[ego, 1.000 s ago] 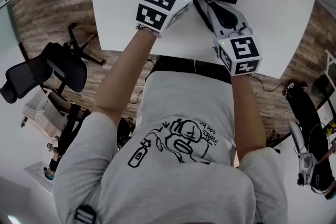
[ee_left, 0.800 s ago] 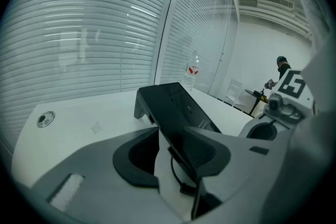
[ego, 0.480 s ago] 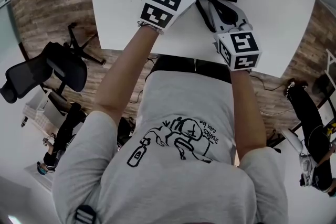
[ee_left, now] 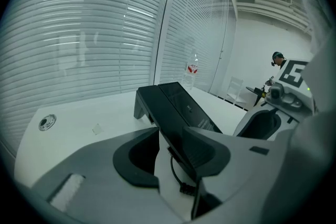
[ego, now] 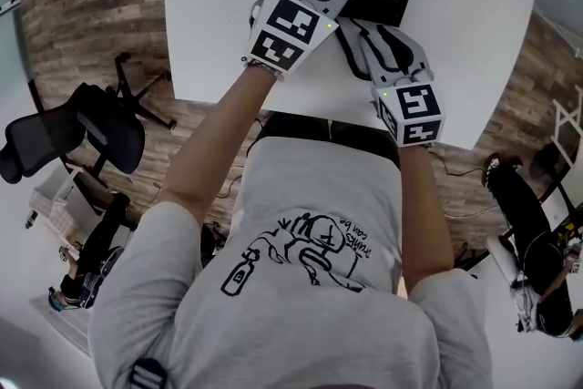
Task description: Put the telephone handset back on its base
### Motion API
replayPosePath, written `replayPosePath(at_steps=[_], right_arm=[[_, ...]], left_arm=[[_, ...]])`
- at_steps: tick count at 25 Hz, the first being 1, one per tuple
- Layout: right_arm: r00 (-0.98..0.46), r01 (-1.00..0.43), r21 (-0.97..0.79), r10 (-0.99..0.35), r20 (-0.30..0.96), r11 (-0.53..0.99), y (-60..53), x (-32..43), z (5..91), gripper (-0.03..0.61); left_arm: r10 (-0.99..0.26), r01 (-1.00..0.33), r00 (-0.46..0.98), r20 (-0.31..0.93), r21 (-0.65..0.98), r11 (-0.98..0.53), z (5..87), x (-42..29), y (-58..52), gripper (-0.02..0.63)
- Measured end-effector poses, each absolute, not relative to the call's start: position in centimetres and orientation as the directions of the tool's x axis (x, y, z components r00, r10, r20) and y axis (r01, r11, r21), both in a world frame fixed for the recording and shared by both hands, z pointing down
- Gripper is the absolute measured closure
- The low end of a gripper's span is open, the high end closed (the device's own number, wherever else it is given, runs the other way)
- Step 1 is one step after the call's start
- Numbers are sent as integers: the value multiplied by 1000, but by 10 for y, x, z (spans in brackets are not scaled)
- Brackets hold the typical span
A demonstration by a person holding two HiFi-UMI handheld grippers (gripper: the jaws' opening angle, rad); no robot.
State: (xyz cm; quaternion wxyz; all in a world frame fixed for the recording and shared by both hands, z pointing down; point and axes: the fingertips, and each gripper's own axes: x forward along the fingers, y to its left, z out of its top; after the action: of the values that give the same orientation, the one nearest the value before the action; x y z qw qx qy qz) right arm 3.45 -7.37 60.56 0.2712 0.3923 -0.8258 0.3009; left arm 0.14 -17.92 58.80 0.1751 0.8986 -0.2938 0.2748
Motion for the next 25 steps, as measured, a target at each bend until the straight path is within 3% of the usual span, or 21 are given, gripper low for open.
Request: replayPosePath(at_steps=[8,17,25], right_arm=[[-504,-837,-183,-596,626,515,-87,64,540,485],[-499,-852,-119,-721,480,511,-95,86,434,526],[-520,-844,-66,-782,343,532,-97,92,344,543]], left_arm=[[-514,-681,665,542,158,-715,543,-13,-170,479],[-625,-737,664,412,219,-639,452,-31,-132,553],[-720,-771,635,281,171,-613,361,-41,-109,588]])
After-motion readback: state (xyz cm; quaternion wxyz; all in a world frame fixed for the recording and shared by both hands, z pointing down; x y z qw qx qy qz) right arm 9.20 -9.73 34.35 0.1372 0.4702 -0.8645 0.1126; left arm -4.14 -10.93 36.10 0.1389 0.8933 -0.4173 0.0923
